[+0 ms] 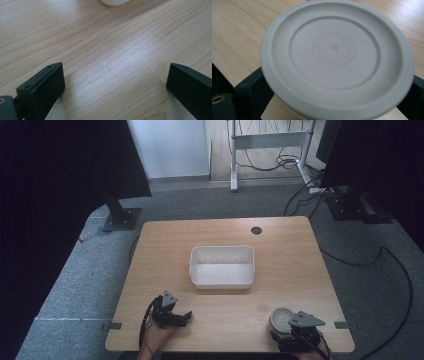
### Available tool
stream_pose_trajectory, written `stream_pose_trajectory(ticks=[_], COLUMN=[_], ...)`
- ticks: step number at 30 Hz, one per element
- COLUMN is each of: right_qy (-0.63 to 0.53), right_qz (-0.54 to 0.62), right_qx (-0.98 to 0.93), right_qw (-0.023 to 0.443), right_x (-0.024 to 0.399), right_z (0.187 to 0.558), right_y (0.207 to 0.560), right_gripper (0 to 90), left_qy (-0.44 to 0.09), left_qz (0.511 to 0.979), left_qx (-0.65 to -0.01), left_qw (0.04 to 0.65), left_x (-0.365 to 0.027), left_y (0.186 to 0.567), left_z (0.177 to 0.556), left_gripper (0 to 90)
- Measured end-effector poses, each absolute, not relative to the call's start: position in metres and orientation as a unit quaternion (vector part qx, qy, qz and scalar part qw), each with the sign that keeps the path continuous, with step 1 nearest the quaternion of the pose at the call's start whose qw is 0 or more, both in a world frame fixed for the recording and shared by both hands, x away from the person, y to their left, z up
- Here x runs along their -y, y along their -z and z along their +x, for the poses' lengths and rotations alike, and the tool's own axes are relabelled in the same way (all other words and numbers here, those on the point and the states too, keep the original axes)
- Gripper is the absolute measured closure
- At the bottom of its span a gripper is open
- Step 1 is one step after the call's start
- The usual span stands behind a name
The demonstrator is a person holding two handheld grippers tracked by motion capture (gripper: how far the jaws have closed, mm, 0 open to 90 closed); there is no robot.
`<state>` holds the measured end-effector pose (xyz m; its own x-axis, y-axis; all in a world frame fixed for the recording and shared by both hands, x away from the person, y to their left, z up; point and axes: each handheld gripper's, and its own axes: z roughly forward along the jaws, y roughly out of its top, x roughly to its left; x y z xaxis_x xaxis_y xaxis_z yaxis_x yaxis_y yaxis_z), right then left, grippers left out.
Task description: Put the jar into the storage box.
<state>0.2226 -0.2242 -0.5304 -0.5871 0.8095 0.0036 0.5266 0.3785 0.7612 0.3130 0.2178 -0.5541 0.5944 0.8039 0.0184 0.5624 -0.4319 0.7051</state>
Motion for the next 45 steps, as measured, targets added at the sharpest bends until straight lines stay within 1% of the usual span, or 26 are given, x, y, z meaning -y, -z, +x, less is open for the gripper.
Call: stream_pose_trajectory(ticks=[2, 7, 15, 45], right_qy=[-0.375, -0.375, -0.362, -0.365], right_qz=[0.414, 0.418, 0.439, 0.448], right_qx=[-0.808, -0.806, -0.798, -0.789], right_qw=[0.187, 0.185, 0.199, 0.208], right_x=[0.224, 0.224, 0.219, 0.202], right_z=[0.223, 0.224, 0.223, 0.238], right_y=[0.531, 0.531, 0.529, 0.516], right_gripper=[8.1, 9.1, 9.3, 9.3], left_qy=[-0.179, -0.179, -0.179, -0.179], left_qz=[0.827, 0.827, 0.827, 0.827], left_qx=[-0.413, -0.413, -0.413, -0.413], left_qw=[0.337, 0.337, 0.337, 0.337], left_x=[-0.218, -0.218, -0.218, -0.218], left_y=[0.554, 0.554, 0.554, 0.554], left_z=[0.313, 0.313, 0.313, 0.313], left_gripper=[1.5, 1.5, 1.5, 1.5])
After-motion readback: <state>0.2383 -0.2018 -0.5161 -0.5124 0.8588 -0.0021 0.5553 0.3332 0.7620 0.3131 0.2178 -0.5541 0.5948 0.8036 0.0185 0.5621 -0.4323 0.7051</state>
